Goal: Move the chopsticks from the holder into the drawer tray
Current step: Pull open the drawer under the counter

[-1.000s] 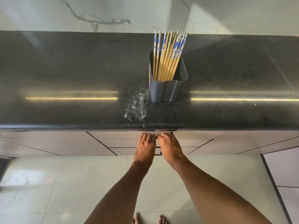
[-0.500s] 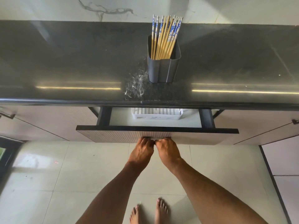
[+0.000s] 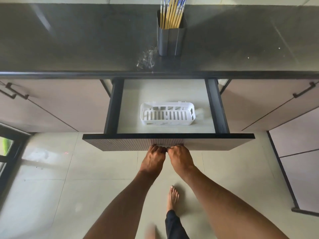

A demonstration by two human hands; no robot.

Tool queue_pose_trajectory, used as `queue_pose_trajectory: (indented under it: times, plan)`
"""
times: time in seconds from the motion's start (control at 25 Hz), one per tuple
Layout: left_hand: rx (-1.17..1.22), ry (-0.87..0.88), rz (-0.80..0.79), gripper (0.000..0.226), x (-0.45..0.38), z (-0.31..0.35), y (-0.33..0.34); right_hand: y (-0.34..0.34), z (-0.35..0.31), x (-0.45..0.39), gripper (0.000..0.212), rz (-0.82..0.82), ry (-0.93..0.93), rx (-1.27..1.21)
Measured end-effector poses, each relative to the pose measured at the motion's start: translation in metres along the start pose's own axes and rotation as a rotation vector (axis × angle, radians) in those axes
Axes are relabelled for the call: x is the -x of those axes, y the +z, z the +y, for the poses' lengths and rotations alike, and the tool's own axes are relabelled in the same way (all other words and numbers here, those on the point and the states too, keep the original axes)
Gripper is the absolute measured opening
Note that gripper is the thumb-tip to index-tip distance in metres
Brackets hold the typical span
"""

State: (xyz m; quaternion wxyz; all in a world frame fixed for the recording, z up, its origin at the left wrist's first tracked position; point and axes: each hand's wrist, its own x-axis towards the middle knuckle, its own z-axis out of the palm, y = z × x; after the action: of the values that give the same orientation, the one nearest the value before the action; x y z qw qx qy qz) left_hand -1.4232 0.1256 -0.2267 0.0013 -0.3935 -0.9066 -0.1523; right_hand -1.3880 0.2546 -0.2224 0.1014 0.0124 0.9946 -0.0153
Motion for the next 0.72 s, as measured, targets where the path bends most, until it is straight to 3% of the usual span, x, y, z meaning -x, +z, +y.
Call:
queue_pose_trajectory:
  times: [0.48,0.72]
  plan:
    - [-0.025,-0.047,-0.089,0.032,0.103,0.054,0.009,0.02,-0.028,0.106,0.022,-0.047,-0.012,-0.05]
    - [-0.092,-0.083,-0.169,0.037,0.112,0.068,0.003,0.017,-0.035,0.121,0.02,-0.057,-0.011,-0.037]
